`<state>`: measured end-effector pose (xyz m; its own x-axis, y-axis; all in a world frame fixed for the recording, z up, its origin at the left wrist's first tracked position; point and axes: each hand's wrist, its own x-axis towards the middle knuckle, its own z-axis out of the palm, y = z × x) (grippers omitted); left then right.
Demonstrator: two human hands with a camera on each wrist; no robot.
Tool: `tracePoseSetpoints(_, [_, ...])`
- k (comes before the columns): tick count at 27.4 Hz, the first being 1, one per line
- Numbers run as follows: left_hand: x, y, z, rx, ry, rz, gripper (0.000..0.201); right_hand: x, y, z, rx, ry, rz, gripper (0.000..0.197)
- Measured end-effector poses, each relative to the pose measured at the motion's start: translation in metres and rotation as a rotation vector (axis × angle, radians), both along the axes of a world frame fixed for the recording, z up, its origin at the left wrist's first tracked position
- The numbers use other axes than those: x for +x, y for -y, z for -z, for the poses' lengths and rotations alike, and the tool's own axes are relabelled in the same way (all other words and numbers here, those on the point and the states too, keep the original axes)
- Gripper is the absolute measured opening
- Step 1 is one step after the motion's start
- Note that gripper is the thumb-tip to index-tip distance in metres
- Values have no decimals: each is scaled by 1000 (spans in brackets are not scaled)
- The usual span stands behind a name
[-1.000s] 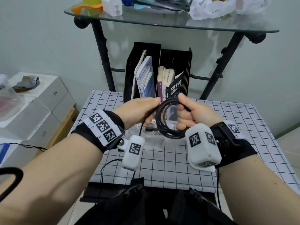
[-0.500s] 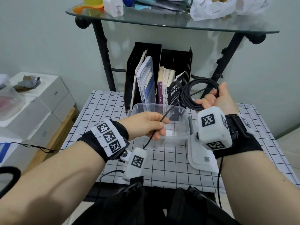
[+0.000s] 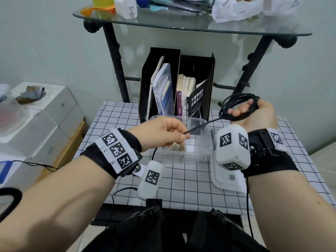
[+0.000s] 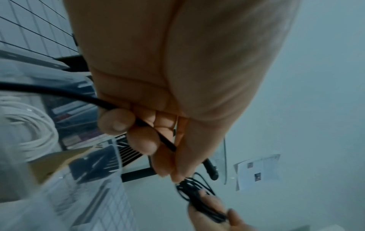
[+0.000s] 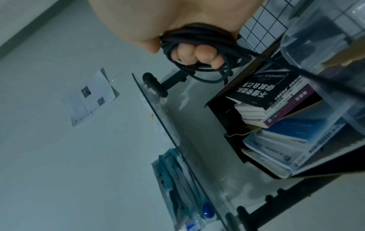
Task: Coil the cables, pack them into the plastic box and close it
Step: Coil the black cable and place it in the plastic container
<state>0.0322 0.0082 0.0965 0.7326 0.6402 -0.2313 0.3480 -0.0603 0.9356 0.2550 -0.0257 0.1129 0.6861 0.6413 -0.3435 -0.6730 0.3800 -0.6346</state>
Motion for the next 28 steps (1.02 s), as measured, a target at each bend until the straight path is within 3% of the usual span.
tracePoseSetpoints(8, [3,-1,-12,25,101,-38,10,-6,5,7,-62,68,-270,30])
tracePoseSetpoints(15, [10,11,-23,190,-116,73,16,-18,7,5,-79,48,-319,31])
tracePoseSetpoints(19, [17,17,-30,203,-121,163,16,-27,6,9,-83,91,-295,30])
tracePoseSetpoints(23, [24,20,-35,251,-95,202,17,-47,7,12,-96,284,-356,22])
tracePoseSetpoints(26, [25,13,-43,314,-57,182,15,-56,9,16,-186,537,-525,21])
tracePoseSetpoints(28, [23,9,-48,338,-48,170,16,-59,12,14,-198,600,-676,20])
